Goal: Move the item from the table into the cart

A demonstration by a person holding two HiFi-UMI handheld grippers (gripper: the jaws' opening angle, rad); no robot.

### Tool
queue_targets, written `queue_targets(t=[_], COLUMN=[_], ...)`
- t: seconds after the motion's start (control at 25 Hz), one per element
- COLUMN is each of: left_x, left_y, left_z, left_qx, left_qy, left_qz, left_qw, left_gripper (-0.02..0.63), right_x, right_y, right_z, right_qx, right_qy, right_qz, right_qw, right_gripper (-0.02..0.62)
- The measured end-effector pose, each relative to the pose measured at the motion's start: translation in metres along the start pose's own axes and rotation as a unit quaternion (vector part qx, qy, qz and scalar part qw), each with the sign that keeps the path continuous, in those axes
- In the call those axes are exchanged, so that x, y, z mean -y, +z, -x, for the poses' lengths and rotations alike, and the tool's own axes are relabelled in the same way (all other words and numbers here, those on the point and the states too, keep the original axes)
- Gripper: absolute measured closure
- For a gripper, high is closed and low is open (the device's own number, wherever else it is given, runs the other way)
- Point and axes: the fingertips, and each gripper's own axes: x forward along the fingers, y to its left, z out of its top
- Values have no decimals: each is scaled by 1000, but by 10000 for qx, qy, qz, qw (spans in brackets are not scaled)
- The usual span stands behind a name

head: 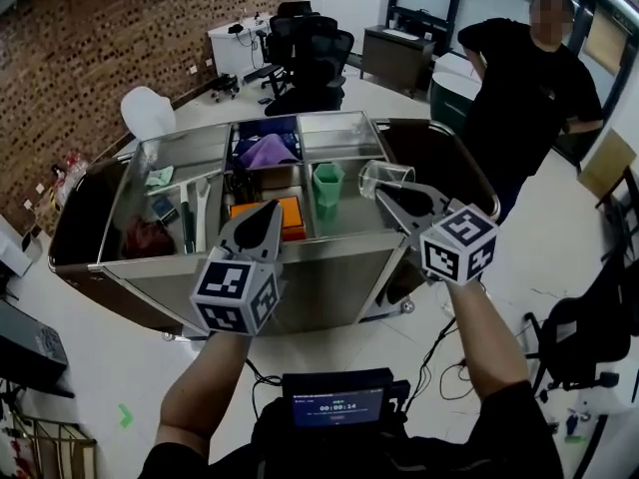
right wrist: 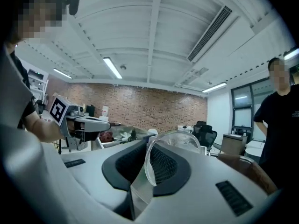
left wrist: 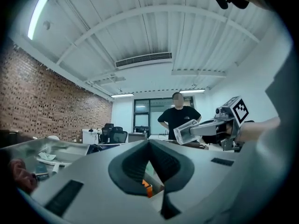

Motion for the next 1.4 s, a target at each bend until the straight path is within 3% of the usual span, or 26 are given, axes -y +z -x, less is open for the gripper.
queue_targets(t=[0.24,0.4,0.8,1.28,1.4], left_x=[-11,-28,-64,-81,-84], left_y=[4,3,-16,-37,-40], left_z=[-48,-67,-85,-94,-95], left_qx=[-126,-191,-387,-588,-606], left_qy=[121,35,-68,-24,-10], left_qz=[-96,4,71,145,150], left_qw=[9998,9998,9992,9982,9980], left_gripper=[606,606,606,606,606], right_x=[52,69,91,89,86], right_y=[-11,-26,-102,-156,-166], right_z=[-46,-83,-142,-160,-166], right_qx=[-924,-1872,-3912,-5131,-5282], right_qy=[517,728,1325,2088,2216], right_qz=[120,525,969,1312,1419], right_qw=[9943,9782,9056,8221,8073], right_gripper=[574,574,574,574,574])
